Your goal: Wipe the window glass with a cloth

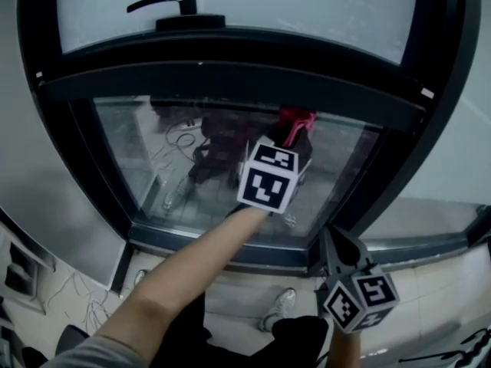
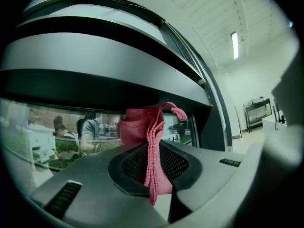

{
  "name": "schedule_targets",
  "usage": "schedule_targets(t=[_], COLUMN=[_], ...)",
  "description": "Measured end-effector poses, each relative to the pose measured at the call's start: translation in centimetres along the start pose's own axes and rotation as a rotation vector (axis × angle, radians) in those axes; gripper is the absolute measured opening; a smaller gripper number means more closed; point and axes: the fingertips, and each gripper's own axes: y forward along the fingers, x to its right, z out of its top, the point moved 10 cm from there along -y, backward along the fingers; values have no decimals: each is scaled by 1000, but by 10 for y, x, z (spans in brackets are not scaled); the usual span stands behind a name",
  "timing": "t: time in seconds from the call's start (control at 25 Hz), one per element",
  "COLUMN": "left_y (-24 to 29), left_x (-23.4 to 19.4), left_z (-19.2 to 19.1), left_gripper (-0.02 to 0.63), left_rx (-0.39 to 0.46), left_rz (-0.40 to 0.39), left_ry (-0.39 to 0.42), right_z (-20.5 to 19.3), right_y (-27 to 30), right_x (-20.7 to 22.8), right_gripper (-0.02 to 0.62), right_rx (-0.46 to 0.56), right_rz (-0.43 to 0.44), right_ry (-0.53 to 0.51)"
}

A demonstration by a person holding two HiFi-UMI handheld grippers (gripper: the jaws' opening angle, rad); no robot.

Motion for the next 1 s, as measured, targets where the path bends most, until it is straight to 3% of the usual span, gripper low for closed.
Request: schedule_targets(t=[0.36, 0.72, 0.88, 1.0], left_y=[48, 85, 95, 100], left_x=[74, 120, 130, 135], left_z=[7, 6, 4, 5], left_gripper=[46, 46, 46, 46], left_rx=[-2, -24, -46, -63], left_rz=[-125, -209, -226, -230], left_ry=[2, 14, 74, 190], right_z=[-12, -19, -25, -25], right_y=[-46, -74, -77, -80], right_x=[36, 57, 60, 66], right_gripper=[0, 0, 0, 0], right_rx=[23, 61, 63, 74], right_rz=[-98, -160, -166, -177], right_ry=[44, 110, 117, 128])
